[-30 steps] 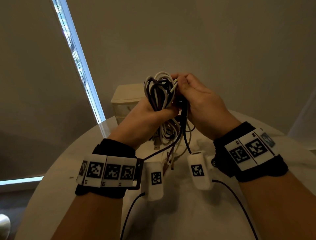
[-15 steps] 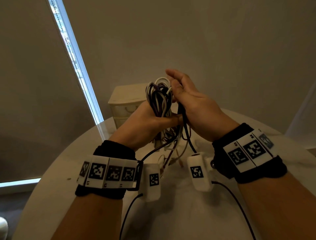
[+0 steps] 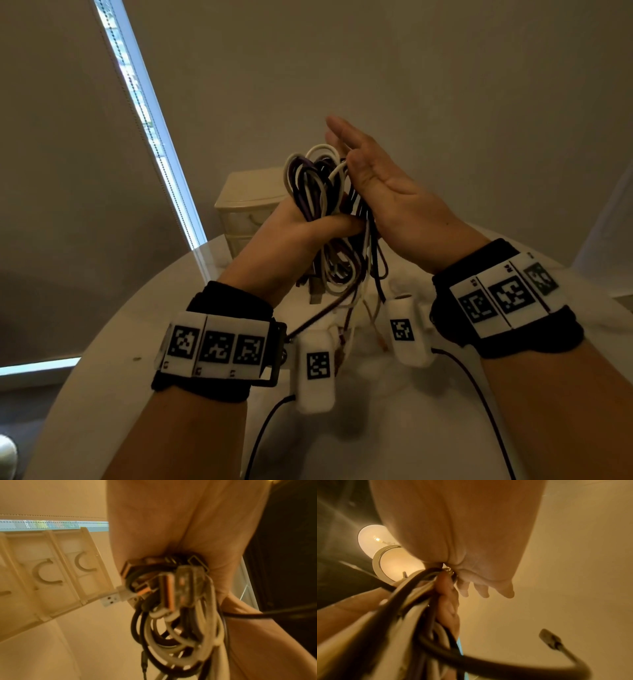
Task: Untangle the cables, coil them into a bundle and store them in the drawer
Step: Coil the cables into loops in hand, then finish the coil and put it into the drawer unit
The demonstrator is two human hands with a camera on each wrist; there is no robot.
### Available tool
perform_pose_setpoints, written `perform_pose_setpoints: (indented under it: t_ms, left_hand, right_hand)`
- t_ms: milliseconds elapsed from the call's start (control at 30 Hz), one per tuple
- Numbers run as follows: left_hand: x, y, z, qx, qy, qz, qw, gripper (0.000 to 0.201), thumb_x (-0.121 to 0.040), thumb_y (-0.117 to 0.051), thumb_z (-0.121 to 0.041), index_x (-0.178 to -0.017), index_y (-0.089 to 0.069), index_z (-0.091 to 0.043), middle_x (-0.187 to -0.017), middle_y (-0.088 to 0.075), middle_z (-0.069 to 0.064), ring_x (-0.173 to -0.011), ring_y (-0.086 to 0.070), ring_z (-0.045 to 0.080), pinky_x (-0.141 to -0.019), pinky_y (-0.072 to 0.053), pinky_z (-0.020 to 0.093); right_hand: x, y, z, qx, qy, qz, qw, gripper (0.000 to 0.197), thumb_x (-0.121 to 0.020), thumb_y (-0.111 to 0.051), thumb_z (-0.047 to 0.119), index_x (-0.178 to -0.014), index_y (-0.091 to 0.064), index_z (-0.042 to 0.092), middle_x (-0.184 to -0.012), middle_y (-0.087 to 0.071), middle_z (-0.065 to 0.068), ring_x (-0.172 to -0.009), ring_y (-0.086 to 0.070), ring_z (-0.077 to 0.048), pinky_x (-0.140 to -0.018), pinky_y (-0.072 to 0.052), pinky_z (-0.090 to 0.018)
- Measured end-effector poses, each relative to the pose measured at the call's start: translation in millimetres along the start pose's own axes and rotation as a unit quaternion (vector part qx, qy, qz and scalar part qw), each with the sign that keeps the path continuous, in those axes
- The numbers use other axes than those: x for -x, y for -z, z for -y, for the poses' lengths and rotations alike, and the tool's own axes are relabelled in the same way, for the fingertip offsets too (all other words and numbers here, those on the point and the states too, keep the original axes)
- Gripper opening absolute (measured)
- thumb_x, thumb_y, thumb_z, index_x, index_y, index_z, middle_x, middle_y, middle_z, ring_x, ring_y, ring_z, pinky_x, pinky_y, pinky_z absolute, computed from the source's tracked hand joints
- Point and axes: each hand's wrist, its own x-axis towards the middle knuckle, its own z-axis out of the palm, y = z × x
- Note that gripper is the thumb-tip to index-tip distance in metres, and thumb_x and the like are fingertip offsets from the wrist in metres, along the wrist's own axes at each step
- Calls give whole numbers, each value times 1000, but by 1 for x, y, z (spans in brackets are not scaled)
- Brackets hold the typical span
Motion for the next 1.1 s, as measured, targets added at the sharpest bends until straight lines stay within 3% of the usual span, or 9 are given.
perform_pose_setpoints:
  t_ms: [167, 267, 367, 433, 533, 667, 767, 900, 1100]
  left_hand:
    - [1, -3, -2, 36, 14, 45, 998, 26, -93, -61, -20, -118, -66, -17, -109, -77, 3, -105, -73, 17, -87, -58, 25]
    - [0, 2, -1, 1, -2, 36, 999, 35, -89, -69, -10, -123, -65, -13, -115, -76, 3, -110, -72, 18, -91, -58, 32]
    - [-1, 9, 1, -39, -22, -23, 999, 36, -91, -70, -3, -126, -66, -10, -117, -75, 5, -113, -70, 18, -103, -55, 44]
    - [-1, 13, 1, -38, -37, -68, 996, 31, -92, -69, -5, -122, -68, -10, -115, -75, 9, -111, -71, 22, -101, -55, 49]
    - [0, 16, 2, -3, -31, -137, 990, 22, -91, -70, -11, -113, -72, -9, -106, -75, 15, -104, -73, 32, -92, -57, 60]
    - [1, 16, 1, 28, -4, -170, 985, 23, -93, -69, -15, -114, -71, -8, -110, -74, 18, -105, -72, 34, -92, -56, 62]
    - [2, 17, -1, 62, 23, -153, 986, 28, -97, -63, -15, -123, -65, -4, -114, -77, 10, -105, -74, 29, -85, -62, 52]
    - [4, 20, 0, 86, 42, -135, 986, 22, -100, -60, -18, -109, -65, 1, -98, -76, 12, -85, -74, 30, -66, -61, 40]
    - [3, 20, 1, 50, 9, -124, 991, 34, -91, -73, -16, -111, -61, 8, -94, -67, 19, -92, -69, 45, -74, -61, 45]
  right_hand:
    - [2, 2, 1, 11, -12, -2, 1000, 48, -107, -27, 40, -155, -23, 41, -161, -28, 9, -146, -26, 2, -121, -27, -27]
    - [4, 3, 4, 17, -14, 9, 1000, 48, -107, -26, 41, -155, -21, 42, -161, -25, 13, -139, -27, 16, -112, -27, -7]
    - [2, 4, 5, 47, -46, 15, 998, 57, -103, -29, 50, -157, -11, 42, -159, -23, 23, -106, -22, 42, -86, -22, 14]
    - [4, 6, 1, 59, -67, 60, 994, 73, -95, -41, 58, -158, -10, 35, -149, -38, 25, -108, -34, 37, -93, -32, 5]
    - [6, 2, -6, 96, -94, 150, 979, 58, -89, -57, 54, -141, -43, 33, -110, -65, 20, -95, -61, 12, -84, -47, -13]
    - [4, 0, -10, 96, -111, 180, 973, 40, -96, -58, 39, -135, -56, 28, -123, -69, 15, -115, -62, 1, -105, -44, -25]
    - [4, -2, -12, 158, -105, 166, 968, 33, -100, -48, 46, -126, -63, 32, -116, -71, 14, -110, -64, -1, -105, -46, -37]
    - [4, -6, -14, 191, -103, 151, 964, 27, -102, -42, 46, -98, -66, 35, -93, -73, 10, -87, -67, -1, -86, -51, -26]
    - [4, -9, -15, 212, -88, 150, 962, 25, -102, -40, 48, -102, -62, 35, -80, -67, 20, -78, -63, 2, -72, -47, -13]
